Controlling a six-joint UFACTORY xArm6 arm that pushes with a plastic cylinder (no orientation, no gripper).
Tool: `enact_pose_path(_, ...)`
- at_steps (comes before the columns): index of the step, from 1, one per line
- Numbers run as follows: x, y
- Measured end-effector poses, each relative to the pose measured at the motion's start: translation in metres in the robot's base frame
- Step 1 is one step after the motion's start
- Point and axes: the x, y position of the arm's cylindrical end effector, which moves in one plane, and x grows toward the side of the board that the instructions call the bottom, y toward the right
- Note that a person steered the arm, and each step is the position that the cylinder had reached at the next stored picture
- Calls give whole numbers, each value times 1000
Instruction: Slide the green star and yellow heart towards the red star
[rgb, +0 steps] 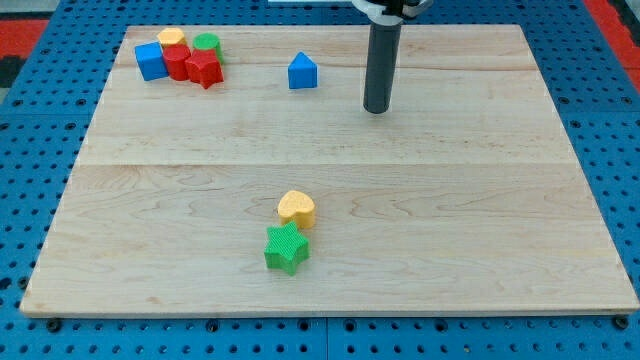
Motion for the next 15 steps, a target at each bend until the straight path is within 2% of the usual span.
enact_pose_path(1, 65, 4)
enact_pose_path(3, 228, 5)
enact_pose_path(4, 254, -65)
enact_pose_path(5, 233, -128)
enact_pose_path(7, 201, -75)
enact_pose_path(9, 168, -174)
enact_pose_path(10, 169, -168)
enact_pose_path(11, 195, -166)
enact_pose_path(12, 208, -140)
enact_pose_path(13, 206, -101)
enact_pose_path(14, 187, -118)
enact_pose_path(15, 181, -104)
